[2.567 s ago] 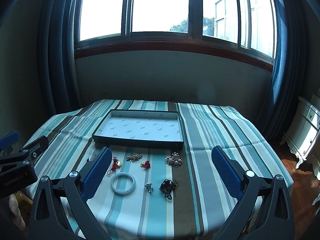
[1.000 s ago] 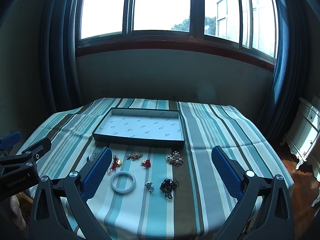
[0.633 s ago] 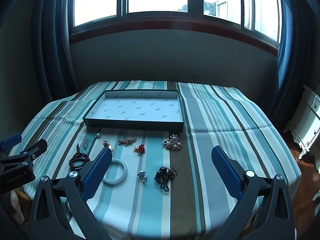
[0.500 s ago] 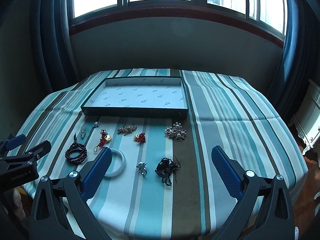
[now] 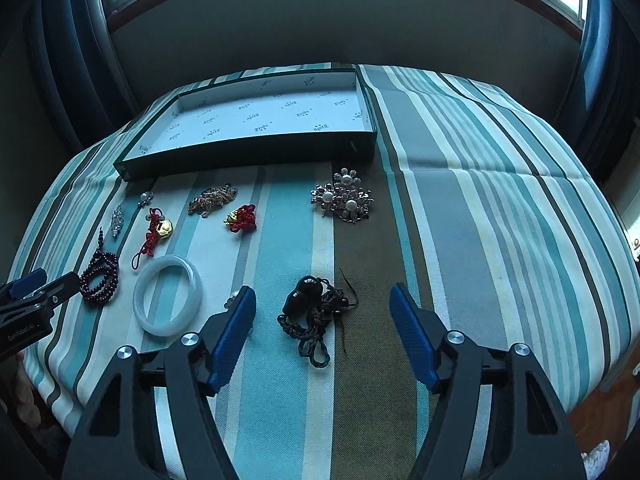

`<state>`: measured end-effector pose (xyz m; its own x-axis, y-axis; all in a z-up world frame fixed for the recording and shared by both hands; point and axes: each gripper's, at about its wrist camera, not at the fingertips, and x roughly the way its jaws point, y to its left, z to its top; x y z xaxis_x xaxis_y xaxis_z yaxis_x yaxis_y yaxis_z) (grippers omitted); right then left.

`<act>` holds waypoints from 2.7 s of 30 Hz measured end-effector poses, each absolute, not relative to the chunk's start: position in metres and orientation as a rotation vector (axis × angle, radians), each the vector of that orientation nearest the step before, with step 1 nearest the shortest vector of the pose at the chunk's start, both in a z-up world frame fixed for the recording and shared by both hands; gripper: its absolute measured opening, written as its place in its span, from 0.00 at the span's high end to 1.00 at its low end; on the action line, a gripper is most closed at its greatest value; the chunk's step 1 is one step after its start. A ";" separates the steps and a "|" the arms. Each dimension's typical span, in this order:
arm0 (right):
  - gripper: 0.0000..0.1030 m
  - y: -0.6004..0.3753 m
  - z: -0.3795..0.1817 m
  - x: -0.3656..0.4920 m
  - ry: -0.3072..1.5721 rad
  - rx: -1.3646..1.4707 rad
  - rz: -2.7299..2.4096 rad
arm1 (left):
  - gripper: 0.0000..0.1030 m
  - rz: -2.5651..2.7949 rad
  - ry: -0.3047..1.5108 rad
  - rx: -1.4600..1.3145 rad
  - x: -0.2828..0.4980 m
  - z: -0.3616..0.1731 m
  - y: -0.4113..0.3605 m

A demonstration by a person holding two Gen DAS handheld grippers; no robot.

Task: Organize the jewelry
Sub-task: 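Lower the right tool onto the black bead earring and close it, then grasp the dark red bead strand with the left tool while the right tool holds the earring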

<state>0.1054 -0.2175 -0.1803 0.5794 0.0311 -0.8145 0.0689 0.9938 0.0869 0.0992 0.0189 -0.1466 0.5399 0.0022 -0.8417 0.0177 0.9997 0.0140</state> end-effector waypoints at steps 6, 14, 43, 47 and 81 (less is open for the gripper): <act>0.44 -0.212 -0.191 0.119 0.985 0.108 -0.027 | 0.14 -0.003 1.017 0.028 0.110 -0.153 0.019; 0.57 -0.220 -0.199 0.120 1.028 0.089 -0.046 | 0.14 -0.010 1.027 0.032 0.114 -0.158 0.017; 0.82 -0.220 -0.191 0.121 0.999 0.080 0.030 | 0.14 -0.020 1.050 0.039 0.118 -0.169 0.012; 0.82 -0.218 -0.185 0.120 0.982 0.074 0.030 | 0.14 -0.021 1.053 0.036 0.119 -0.170 0.012; 0.82 -0.216 -0.189 0.120 0.993 0.071 0.053 | 0.56 -0.094 1.063 0.053 0.124 -0.176 0.006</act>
<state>0.1203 -0.2158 -0.1887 0.5451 0.0770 -0.8348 -0.0123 0.9964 0.0838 0.1239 0.0061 -0.1765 0.4831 -0.0516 -0.8741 0.1026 0.9947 -0.0020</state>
